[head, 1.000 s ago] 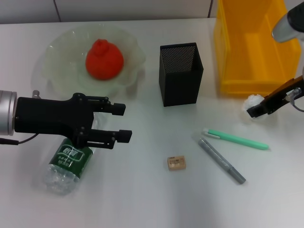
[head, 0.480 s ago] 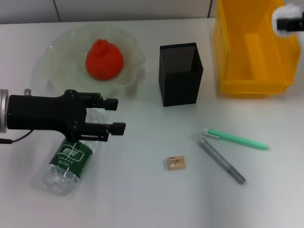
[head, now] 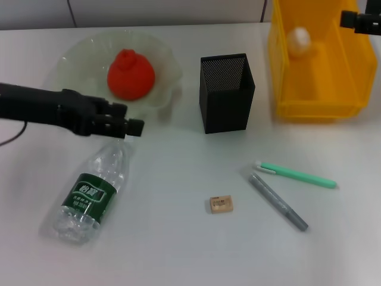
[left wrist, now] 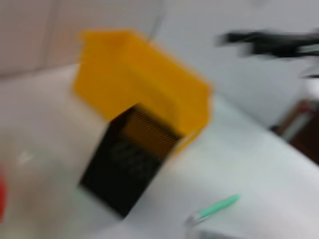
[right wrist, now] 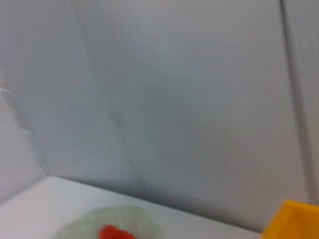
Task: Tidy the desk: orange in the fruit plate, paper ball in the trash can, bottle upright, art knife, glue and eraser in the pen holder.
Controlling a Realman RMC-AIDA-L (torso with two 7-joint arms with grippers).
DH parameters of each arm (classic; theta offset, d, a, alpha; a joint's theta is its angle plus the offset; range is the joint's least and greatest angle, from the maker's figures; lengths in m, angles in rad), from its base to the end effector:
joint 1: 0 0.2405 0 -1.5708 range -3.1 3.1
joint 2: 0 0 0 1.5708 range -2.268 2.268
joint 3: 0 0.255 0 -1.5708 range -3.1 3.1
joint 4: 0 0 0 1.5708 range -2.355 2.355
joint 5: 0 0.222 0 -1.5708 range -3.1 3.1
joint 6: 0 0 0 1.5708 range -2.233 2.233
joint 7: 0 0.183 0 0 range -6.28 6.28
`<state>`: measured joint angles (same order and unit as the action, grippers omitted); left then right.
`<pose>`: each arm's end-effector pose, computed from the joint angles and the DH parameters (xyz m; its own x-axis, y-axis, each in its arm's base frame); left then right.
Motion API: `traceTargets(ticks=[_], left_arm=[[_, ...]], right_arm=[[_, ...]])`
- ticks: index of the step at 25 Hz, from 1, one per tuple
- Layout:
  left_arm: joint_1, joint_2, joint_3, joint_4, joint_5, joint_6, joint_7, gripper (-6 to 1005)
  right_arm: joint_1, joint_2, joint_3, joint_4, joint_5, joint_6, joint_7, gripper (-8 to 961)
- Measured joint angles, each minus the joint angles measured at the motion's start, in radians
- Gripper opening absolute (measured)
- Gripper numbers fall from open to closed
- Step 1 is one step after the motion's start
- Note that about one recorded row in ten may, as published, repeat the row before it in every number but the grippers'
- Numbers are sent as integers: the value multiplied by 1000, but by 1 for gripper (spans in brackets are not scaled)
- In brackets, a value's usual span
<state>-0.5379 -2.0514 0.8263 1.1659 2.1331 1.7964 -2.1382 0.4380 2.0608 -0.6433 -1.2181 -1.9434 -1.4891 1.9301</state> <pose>-0.2047 0.3516 0.0283 0.7292 0.6313 0.2640 0.6585 -0.7523 -0.0196 0.2351 0.3923 0.1035 0.6969 -0.3708 -0.6139 -0.6676 -0.6481 -0.3664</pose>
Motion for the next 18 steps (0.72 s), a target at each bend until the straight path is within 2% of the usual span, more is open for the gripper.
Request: traceTargets(ticks=[2,3,4,7,8,9,10,11,18], left_arm=[[-28,-9,24,60,91,0,-148,706],[-55,-14,71,104,188,1,-278,706],[-55,-14,71,104,188,1,-278,706],[-70,-20,161,151,292,-42,-451,705],[-71,-21,219,157,331,-75,-516,704],[-71,-21,219,157,331,-75,-516,704],[-72,-21,257,157,356,-96,-548,704],[-72,-21,280,156,370,-111,-564,704],[-67,-24,430,101,446,-267,-645,701]], right_arm=[[-28,-15,0,43,78,-78,-82,800],[-45,-37,-5,104,123,-203,-191,817],[-45,-37,-5,104,123,-203,-191,835],[-54,-57,-21,202,104,-396,-405,852],[-55,-58,-26,277,58,-483,-523,851],[-55,-58,-26,277,58,-483,-523,851],[-54,-55,-26,305,35,-499,-557,851],[-49,-47,-27,355,-14,-519,-617,851],[-26,-27,-28,479,-115,-455,-705,852]])
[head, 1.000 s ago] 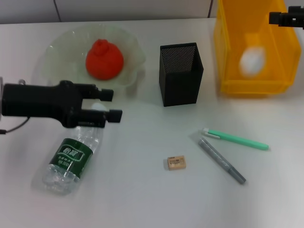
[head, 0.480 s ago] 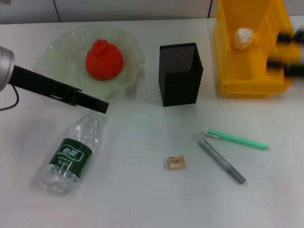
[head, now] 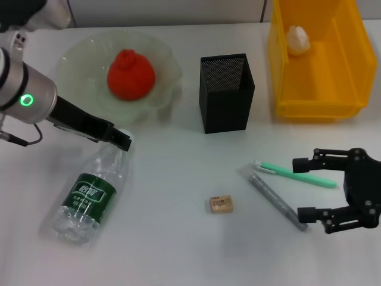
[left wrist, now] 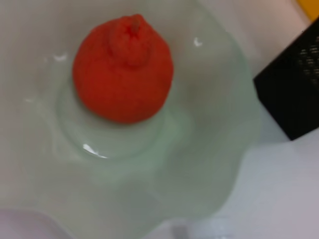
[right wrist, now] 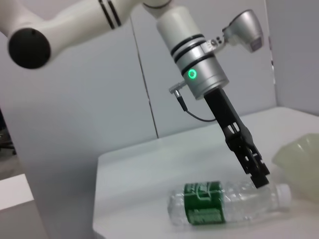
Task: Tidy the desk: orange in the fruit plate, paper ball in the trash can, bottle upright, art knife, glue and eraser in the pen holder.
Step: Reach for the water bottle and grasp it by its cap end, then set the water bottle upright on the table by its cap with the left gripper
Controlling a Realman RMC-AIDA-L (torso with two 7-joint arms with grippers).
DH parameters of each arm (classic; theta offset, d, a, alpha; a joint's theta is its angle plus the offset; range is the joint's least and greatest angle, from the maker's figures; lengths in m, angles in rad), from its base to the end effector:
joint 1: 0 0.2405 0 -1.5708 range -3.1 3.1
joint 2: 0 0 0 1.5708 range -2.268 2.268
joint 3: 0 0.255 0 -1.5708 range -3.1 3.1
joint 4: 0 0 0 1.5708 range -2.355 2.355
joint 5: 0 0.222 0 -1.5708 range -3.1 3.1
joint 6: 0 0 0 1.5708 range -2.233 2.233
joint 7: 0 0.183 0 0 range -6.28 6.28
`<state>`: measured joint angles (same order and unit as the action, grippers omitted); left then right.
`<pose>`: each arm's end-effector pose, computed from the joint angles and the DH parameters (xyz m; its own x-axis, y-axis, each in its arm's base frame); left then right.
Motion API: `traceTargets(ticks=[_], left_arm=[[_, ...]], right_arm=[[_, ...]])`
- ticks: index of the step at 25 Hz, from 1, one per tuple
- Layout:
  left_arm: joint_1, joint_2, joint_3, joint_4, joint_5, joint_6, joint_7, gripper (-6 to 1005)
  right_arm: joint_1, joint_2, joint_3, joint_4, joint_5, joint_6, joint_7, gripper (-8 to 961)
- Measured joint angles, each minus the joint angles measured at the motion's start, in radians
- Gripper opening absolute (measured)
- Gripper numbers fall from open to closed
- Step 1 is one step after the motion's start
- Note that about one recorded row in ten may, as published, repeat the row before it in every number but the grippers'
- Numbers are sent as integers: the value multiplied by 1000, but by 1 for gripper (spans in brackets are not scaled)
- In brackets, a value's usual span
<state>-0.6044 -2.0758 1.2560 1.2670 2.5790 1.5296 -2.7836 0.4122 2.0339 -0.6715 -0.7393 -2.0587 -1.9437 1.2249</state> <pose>-0.2132 0.3836 -0.0218 0.5020 0.8649 -0.0039 0.7753 -0.4520 -0.4410 0.2649 0.2755 -0.0006 0.8392 -0.2182 -0.4981 -0.2410 -0.9703 0.0191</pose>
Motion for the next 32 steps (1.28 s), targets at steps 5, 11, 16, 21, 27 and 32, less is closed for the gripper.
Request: traceTargets(ticks=[5,11,16,21,27,32], left_arm=[[3,-3,80,-47,15,-108,-18,700],[3,-3,156,-76,19,-179,-28,698],[15,-3,254,-72,37,-230,-28,662],[33,-3,328,-56,67,-264,-25,513],[110,-1,367,71,57,-265,-13,472],[195,5,323,187,-98,-221,112,444]], right_arm=[[-3,-1,1,9,-5,15,-4,851],[-6,-2,2,14,-5,17,-5,852],[-6,-6,5,36,-6,25,-6,851],[-12,-8,9,42,-6,26,-6,852],[-15,-8,13,60,-6,28,-7,852],[-15,-8,18,61,-3,26,0,851]])
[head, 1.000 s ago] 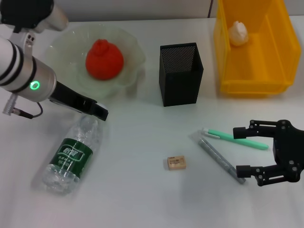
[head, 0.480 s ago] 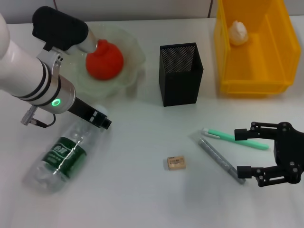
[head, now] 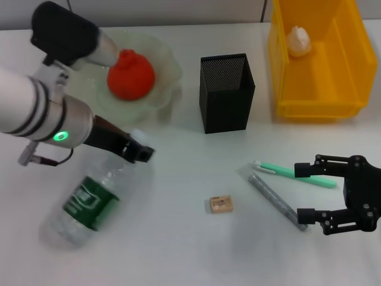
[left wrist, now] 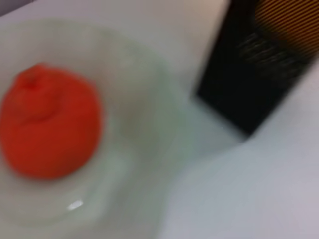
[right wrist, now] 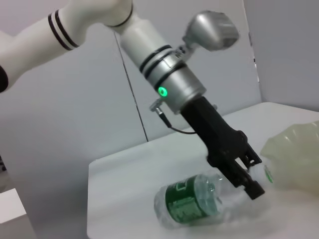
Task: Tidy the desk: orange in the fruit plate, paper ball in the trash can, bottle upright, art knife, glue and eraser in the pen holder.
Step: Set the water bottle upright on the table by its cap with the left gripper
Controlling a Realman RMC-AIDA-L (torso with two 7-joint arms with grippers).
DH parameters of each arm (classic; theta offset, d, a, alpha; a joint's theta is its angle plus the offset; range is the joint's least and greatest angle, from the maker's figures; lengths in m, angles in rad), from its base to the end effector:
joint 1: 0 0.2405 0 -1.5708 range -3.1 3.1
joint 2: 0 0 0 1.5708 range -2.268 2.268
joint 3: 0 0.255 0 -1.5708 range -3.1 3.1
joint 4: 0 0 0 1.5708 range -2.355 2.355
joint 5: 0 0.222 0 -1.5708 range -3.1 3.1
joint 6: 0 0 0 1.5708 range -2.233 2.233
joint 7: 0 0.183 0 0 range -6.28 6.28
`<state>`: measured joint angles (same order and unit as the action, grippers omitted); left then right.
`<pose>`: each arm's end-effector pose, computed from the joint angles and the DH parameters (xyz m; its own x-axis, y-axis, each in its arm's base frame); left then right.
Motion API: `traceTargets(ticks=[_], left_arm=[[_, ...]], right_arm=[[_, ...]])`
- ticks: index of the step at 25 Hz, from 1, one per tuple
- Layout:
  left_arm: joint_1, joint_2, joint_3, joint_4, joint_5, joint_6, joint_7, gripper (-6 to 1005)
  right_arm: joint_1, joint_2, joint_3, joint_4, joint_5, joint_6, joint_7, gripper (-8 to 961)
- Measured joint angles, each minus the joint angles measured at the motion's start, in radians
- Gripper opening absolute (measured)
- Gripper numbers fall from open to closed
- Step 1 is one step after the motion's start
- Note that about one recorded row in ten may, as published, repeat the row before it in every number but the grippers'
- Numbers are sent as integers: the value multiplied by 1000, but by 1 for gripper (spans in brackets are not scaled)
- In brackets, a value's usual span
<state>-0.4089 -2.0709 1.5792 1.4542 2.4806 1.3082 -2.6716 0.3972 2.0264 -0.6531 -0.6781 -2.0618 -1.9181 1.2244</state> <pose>-0.1939 0.3570 -0.0603 0.7465 0.6649 -0.0243 0.5902 -0.6786 -0.4372 0.2755 0.2706 -0.0052 0.8117 -0.2754 -0.5151 -0.3067 -0.9515 0.0254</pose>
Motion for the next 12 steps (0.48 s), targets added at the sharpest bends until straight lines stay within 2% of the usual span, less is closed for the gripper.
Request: traceTargets(ticks=[2,3,4,6,7,8,10,12], left_arm=[[32,1,-91,15,-154,51,111,444],[54,2,-191,1,-274,95,208,444],[68,2,-252,-16,-336,116,262,444],[92,2,-333,-53,-434,145,362,444],[92,2,-333,-53,-434,145,362,445],[115,2,-414,-110,-541,183,487,445],[121,2,-439,-130,-573,196,524,445],[139,2,-541,-252,-731,253,704,445]], right_arm=[[0,1,1,0,3,-4,9,851],[4,4,1,0,5,-7,23,851],[6,5,1,0,5,-8,31,851],[12,8,2,0,6,-10,49,851],[12,8,2,0,6,-10,49,851],[17,12,2,0,9,-11,68,851],[19,14,3,1,13,-11,77,851],[24,17,3,10,22,-10,89,852]])
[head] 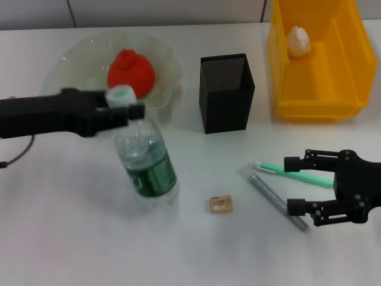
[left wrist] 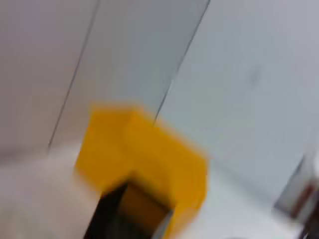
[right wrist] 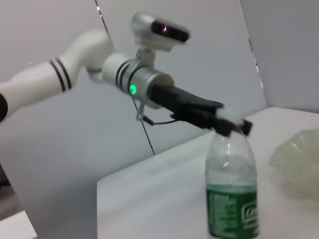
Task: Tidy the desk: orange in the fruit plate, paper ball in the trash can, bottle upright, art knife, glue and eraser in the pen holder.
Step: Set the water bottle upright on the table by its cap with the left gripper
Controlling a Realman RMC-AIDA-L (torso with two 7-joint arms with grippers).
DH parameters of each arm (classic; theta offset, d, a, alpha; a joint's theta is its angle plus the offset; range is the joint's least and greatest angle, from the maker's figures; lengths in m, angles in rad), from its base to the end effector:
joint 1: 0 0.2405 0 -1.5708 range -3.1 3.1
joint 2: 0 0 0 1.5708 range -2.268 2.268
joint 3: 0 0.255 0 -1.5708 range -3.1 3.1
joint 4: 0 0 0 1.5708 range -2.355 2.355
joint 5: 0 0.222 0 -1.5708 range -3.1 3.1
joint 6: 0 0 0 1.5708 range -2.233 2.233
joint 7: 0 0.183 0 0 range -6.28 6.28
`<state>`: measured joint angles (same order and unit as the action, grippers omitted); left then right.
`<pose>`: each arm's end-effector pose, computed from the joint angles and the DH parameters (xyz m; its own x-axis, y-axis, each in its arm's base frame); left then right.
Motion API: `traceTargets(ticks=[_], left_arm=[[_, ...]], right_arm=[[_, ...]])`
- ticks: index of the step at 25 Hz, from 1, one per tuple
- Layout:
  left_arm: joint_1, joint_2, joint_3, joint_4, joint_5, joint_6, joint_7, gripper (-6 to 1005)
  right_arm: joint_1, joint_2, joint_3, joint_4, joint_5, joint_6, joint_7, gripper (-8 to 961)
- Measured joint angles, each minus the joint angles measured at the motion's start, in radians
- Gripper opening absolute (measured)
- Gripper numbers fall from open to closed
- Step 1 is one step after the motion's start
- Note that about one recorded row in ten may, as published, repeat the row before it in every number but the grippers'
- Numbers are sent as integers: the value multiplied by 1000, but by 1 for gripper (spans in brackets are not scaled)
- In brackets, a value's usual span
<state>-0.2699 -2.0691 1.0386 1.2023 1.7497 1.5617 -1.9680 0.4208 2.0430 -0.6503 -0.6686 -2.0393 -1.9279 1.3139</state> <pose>-0.2148 0.3303 0.0171 0.6819 0.5110 0.5233 0.6246 -0.7792 -0.0531 0.2620 0.2753 -0.0098 0.7663 -0.3409 -0.5445 -0.3522 -0.9318 0.0877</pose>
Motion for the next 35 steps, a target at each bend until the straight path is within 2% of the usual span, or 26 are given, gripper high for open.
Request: traceTargets(ticks=[1,2,3,4,5,6,7,10,11,12,15,20,21,23,28,31,35], left_arm=[[3,3,-72,-129,-117,44,144,445],[1,4,-105,-195,-159,63,210,445],[1,4,-105,-195,-159,63,210,445],[-9,6,-168,-330,-213,97,348,445],[-9,6,-168,-330,-213,97,348,445],[-19,6,-226,-461,-243,127,494,444],[-19,6,-226,-461,-243,127,494,444],[-29,3,-304,-661,-274,163,773,444],[-30,2,-353,-774,-286,170,960,444],[-30,2,-353,-774,-286,170,960,444],[-25,0,-413,-887,-293,175,1174,444],[-27,-2,-446,-974,-295,155,1364,443],[-32,-3,-464,-1008,-295,135,1445,443],[-34,-4,-475,-1019,-295,129,1469,443],[-44,-5,-573,-1084,-296,114,1548,444],[-41,-5,-621,-1093,-297,118,1550,521],[-38,-4,-638,-1095,-297,125,1542,605]], right_arm=[[5,1,1,21,8,5,3,852],[9,1,3,33,12,7,3,852],[13,1,8,45,13,7,4,852],[15,1,14,54,14,8,4,852],[15,1,14,54,14,8,4,852],[18,4,25,62,15,8,4,852],[18,4,25,62,15,8,4,852],[17,10,38,71,27,8,-1,852],[17,13,41,77,33,8,-7,852],[17,15,44,81,36,11,-11,852],[21,19,50,99,38,37,-17,851],[27,22,51,147,38,80,-38,851],[27,22,51,158,38,85,-46,851],[27,23,51,160,38,86,-46,851],[27,25,51,161,38,87,-47,852],[26,25,51,162,38,89,-47,852],[23,25,51,162,38,89,-47,852]])
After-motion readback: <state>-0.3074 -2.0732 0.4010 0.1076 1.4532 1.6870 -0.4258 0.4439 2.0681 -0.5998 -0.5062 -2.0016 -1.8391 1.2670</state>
